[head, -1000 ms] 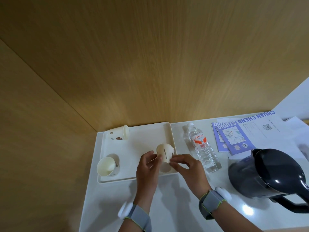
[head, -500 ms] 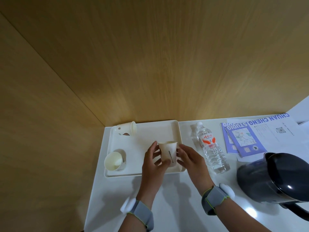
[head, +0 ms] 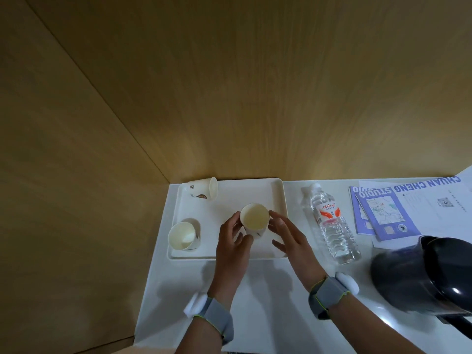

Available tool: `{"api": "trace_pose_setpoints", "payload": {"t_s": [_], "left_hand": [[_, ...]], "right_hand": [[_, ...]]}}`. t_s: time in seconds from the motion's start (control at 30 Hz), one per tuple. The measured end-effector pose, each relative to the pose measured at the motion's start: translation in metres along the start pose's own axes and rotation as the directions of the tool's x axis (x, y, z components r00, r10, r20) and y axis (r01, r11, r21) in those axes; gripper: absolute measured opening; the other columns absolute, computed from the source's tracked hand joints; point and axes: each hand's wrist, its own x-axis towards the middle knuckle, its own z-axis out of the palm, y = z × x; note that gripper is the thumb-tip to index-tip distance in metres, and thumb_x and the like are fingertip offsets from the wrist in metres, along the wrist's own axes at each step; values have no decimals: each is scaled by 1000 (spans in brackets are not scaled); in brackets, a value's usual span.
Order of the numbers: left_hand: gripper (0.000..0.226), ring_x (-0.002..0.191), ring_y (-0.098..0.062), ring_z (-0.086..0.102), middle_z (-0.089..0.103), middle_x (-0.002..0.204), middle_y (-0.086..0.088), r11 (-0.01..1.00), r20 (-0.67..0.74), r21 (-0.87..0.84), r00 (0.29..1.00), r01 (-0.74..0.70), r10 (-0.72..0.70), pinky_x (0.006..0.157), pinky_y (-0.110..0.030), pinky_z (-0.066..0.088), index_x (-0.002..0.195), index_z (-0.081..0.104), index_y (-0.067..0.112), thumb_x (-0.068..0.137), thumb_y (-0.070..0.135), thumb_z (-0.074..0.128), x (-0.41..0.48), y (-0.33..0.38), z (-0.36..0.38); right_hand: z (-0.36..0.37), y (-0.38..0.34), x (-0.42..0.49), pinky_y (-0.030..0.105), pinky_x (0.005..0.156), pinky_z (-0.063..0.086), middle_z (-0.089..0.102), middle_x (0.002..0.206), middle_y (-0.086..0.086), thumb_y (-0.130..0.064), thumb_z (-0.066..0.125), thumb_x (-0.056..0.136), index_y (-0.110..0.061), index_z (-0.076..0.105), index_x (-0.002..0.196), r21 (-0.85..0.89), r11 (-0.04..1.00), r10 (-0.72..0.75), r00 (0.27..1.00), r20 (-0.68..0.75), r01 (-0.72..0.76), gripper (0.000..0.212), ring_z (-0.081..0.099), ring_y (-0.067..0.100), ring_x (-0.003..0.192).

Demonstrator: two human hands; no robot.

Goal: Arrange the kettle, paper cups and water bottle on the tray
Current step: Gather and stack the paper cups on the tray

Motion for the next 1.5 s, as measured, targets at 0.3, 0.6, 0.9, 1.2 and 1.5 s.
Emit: {"api": "trace_pose_setpoints", "payload": {"t_s": [0.3, 0.6, 0.9, 1.2, 1.5], "left_hand": [[52, 134, -5, 55, 62, 143, 11, 998, -4, 19, 999, 52, -51, 104, -14, 44, 141, 57, 30, 97, 3, 58, 2, -17, -6], [55, 129, 6, 57, 66, 138, 16, 997, 17, 15, 997, 79, -80, 102, -16, 45, 140, 59, 32, 95, 2, 58, 2, -20, -3], [57, 143, -4, 46, 52, 156, 7, 996, -11, 52, 998, 66, -65, 94, 6, 37, 154, 47, 20, 100, 4, 56, 3, -16, -9], [53, 136, 3, 48, 54, 151, 14, 999, -49, 34, 999, -14, 15, 94, 3, 36, 149, 51, 28, 101, 7, 56, 8, 5, -24], [54, 137, 4, 48, 55, 148, 16, 999, -97, -10, 994, -44, 43, 94, 1, 38, 150, 50, 29, 102, 4, 55, 7, 17, -49]], "right_hand": [[5, 12, 2, 38, 108, 51, 68, 135, -13, -65, 44, 91, -41, 63, 133, 5, 997, 71, 997, 9, -71, 52, 60, 6, 131], [6, 16, 5, 35, 102, 53, 67, 135, -12, -65, 47, 95, -44, 63, 128, -2, 996, 91, 996, -15, -91, 42, 60, 8, 129], [1, 10, 2, 41, 115, 47, 64, 140, -13, -67, 49, 91, -34, 61, 141, 6, 1000, 14, 996, -88, -13, 61, 58, 10, 135], [20, -35, -5, 34, 121, 39, 64, 142, -16, -64, 46, 90, -35, 63, 140, -30, 982, -189, 974, -122, 186, 60, 54, 0, 136], [48, -54, -5, 49, 121, 39, 65, 141, -18, -53, 45, 100, -38, 63, 139, 27, 971, -238, 971, -20, 239, 45, 56, 5, 137]]}}
